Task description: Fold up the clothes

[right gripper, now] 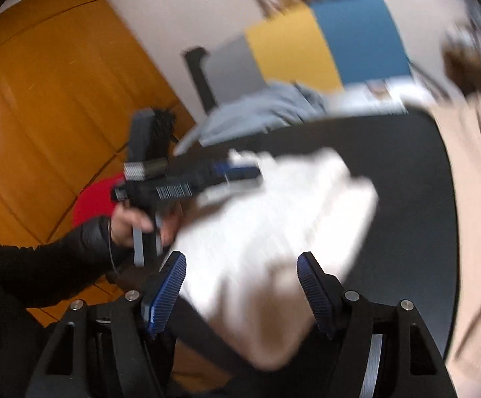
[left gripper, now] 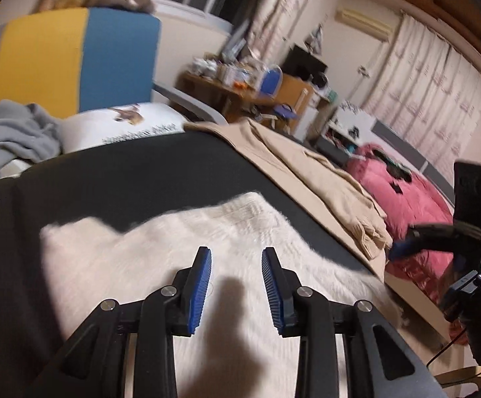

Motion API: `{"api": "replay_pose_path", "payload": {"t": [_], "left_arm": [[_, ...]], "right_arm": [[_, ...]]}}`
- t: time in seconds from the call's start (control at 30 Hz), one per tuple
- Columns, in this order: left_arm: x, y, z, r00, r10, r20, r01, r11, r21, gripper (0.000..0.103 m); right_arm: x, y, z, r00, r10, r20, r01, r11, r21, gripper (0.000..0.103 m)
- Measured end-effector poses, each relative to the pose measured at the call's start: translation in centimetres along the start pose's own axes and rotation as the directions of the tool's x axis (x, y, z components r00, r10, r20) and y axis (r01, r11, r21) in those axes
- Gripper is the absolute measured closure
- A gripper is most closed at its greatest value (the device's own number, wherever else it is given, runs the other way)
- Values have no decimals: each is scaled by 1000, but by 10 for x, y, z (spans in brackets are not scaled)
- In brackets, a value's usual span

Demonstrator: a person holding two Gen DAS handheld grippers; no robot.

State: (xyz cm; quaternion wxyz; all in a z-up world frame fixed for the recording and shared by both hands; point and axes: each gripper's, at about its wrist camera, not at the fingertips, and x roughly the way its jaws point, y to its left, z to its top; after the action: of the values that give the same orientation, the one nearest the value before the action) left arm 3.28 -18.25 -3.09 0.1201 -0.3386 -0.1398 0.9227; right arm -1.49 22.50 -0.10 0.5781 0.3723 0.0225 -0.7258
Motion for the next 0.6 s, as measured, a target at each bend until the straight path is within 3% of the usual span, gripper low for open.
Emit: {"api": "replay_pose_path", "payload": {"t": [0.1, 0.17, 0.27, 0.33, 0.37, 0.4, 0.43, 0.6], "left_arm": [[-32, -3, -20, 999, 9, 53, -8, 1000, -10, 72], [-50, -10, -35, 998, -5, 67, 4, 1000, 17, 72], [-55, -24, -63, 999, -40, -4, 41, 995, 92, 72], [-39, -31, -87, 991, -50, -127, 66, 990, 127, 72], [-28, -34, -101, 979, -58, -197, 86, 987, 137, 73], [-23, -39, -115, 976, -46, -215, 83, 982, 167, 73], [-26, -37, -119, 979, -55, -195, 85, 985, 149, 73], [-31, -17, -125, 987, -98, -130, 99, 995, 4, 79]], "right_arm": [[38, 36, 15, 998, -16, -53, 8, 990, -139, 31], [66, 34, 12, 989, -79, -124, 56, 982, -181, 32], [105, 27, 6, 959, -178, -222, 124, 964, -236, 33], [115, 0, -16, 934, -231, -271, 184, 965, -189, 32], [114, -8, -26, 941, -213, -264, 180, 973, -141, 32], [110, -14, -38, 956, -184, -227, 167, 982, -91, 32], [106, -19, -47, 968, -166, -188, 157, 986, -59, 32], [101, -24, -66, 980, -163, -117, 167, 986, 20, 32]]}}
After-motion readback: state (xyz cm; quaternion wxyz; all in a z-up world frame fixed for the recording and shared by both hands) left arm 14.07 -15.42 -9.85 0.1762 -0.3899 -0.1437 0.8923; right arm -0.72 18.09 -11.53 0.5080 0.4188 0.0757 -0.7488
